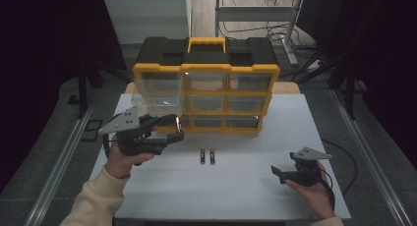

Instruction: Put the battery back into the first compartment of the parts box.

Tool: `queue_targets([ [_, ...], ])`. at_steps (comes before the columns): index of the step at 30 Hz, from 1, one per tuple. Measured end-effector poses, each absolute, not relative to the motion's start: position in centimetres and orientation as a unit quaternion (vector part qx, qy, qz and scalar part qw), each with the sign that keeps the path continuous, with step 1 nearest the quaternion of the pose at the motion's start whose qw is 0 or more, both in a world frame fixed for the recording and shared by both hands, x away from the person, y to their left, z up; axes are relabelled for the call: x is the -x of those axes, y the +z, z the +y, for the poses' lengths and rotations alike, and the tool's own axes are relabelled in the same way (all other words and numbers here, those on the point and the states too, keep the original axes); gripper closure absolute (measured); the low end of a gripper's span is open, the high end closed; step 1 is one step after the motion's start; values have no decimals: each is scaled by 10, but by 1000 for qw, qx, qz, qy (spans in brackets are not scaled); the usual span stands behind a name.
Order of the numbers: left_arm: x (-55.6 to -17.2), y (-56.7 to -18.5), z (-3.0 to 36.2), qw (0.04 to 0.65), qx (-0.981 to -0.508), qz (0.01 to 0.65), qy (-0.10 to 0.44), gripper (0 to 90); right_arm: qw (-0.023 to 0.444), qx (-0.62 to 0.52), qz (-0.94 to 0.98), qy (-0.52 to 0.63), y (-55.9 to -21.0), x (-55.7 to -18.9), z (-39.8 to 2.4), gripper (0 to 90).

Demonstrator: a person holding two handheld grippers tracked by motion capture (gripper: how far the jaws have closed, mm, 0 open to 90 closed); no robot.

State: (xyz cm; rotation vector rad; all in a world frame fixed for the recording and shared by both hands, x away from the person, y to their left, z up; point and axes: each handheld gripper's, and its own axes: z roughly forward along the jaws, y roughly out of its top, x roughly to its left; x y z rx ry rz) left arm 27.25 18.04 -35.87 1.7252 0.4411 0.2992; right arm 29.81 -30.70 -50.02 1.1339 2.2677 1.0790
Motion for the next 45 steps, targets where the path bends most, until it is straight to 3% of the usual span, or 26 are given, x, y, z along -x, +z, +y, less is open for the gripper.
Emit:
queue_targets([
  [19,-275,-326,187,633,-738,189,141,418,192,-403,809,383,-500,-298,-306,100],
  [45,-296,-310,194,637,-719,223,165,418,191,-404,808,384,-500,-298,-307,101],
])
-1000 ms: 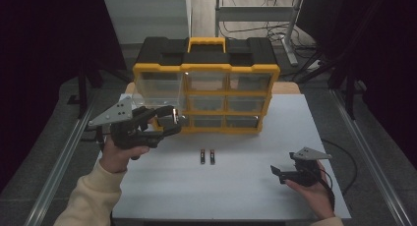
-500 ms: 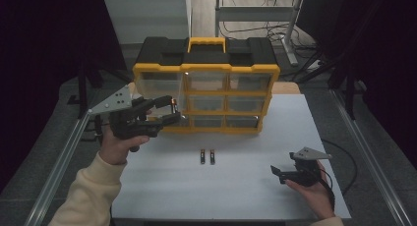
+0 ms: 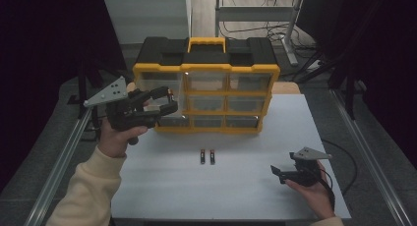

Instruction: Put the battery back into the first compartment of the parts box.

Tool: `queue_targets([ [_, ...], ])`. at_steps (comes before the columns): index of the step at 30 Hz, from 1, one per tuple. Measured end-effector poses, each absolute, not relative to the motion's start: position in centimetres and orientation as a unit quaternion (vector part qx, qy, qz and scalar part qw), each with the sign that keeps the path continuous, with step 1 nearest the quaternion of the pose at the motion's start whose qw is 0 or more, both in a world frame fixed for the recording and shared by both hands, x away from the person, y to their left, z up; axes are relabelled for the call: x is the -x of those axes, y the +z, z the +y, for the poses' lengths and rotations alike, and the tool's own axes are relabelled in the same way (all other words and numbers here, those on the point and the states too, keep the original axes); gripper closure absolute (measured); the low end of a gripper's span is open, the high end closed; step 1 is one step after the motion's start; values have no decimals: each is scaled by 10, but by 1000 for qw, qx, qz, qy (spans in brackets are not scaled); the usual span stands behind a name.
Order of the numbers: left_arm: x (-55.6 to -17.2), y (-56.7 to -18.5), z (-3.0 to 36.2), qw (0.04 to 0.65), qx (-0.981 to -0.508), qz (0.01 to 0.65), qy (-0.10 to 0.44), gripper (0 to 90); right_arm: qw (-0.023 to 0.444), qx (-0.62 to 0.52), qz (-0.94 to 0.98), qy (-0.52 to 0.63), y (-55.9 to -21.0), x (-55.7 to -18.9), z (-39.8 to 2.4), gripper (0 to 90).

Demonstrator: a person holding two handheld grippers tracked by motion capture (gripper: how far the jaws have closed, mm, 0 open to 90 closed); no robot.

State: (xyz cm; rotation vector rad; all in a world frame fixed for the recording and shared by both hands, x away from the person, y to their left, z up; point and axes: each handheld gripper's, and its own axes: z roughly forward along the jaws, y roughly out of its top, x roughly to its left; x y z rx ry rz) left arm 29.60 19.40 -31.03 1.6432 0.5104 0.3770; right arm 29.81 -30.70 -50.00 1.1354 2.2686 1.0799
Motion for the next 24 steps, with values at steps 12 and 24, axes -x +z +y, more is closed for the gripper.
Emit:
queue_targets([
  [12,-303,-302,197,619,-714,258,201,419,191,-404,808,384,-500,-298,-307,100],
  [24,-311,-300,202,593,-709,297,241,418,191,-404,808,385,-500,-298,-307,100],
])
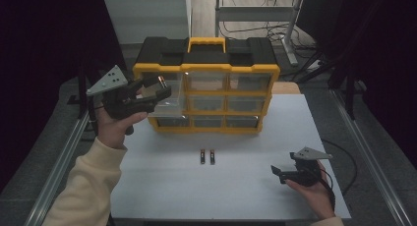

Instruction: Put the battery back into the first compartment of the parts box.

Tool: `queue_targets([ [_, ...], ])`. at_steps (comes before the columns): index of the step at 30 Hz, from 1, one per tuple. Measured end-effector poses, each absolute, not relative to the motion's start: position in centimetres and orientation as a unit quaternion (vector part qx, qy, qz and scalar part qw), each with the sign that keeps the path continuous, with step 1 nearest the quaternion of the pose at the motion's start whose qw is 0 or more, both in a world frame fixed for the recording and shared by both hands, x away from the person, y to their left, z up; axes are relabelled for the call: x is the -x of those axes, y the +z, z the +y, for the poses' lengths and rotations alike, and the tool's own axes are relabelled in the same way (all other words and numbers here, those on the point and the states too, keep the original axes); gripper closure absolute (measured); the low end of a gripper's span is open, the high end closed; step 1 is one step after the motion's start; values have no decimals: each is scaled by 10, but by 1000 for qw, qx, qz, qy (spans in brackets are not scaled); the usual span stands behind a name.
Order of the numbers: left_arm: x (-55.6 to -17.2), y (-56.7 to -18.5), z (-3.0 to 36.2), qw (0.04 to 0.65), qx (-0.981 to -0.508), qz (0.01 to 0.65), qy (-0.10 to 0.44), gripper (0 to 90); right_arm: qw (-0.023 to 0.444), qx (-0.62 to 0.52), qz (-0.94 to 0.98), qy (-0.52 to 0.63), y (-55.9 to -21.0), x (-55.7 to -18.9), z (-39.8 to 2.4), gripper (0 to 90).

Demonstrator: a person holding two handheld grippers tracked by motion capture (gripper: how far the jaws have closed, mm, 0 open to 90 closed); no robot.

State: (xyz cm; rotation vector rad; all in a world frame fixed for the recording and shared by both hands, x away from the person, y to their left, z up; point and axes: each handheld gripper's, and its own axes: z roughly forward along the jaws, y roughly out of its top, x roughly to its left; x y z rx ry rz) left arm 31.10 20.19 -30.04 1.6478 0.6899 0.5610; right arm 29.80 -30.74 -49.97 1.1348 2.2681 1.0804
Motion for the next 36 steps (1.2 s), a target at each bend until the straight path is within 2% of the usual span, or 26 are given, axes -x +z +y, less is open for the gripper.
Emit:
queue_targets([
  [12,-319,-302,209,571,-700,334,269,418,191,-404,808,384,-500,-298,-307,100],
  [29,-325,-306,208,560,-692,359,281,410,190,-403,808,384,-500,-298,-307,100],
  [32,-325,-305,209,565,-684,366,280,302,191,-403,809,384,-500,-298,-307,100],
  [36,-323,-303,209,571,-684,361,275,219,191,-403,809,384,-500,-298,-307,100],
])
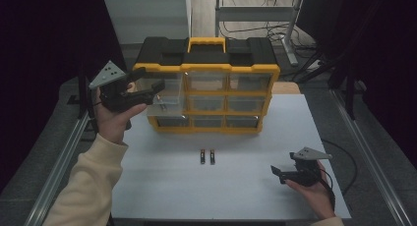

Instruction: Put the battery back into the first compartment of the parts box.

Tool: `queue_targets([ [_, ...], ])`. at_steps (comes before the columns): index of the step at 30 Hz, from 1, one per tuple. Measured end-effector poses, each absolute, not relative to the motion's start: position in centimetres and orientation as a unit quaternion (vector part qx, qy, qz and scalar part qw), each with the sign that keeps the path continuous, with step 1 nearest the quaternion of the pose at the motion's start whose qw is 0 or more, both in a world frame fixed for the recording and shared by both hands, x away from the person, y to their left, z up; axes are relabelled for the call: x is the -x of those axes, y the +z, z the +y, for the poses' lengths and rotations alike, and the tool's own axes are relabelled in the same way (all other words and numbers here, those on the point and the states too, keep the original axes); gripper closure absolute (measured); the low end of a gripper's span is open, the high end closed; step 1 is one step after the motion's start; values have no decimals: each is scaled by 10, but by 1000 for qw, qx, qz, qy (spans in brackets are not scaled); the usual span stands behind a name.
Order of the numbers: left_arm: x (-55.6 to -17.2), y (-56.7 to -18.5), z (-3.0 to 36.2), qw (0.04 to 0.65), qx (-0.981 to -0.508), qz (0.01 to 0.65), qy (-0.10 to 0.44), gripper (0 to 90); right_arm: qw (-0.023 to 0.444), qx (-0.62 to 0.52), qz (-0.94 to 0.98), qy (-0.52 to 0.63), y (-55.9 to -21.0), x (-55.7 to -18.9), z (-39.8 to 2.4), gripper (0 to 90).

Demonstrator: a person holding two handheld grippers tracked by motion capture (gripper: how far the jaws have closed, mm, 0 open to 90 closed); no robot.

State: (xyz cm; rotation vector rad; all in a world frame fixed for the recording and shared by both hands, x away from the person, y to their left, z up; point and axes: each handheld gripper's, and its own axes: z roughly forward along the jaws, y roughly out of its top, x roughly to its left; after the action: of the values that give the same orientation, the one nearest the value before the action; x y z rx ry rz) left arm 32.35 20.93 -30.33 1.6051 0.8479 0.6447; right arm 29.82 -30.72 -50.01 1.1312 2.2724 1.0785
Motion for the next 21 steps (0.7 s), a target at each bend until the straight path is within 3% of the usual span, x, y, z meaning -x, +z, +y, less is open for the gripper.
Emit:
queue_targets([
  [21,-303,-306,201,630,-713,261,163,146,190,-402,810,383,-500,-298,-306,100],
])
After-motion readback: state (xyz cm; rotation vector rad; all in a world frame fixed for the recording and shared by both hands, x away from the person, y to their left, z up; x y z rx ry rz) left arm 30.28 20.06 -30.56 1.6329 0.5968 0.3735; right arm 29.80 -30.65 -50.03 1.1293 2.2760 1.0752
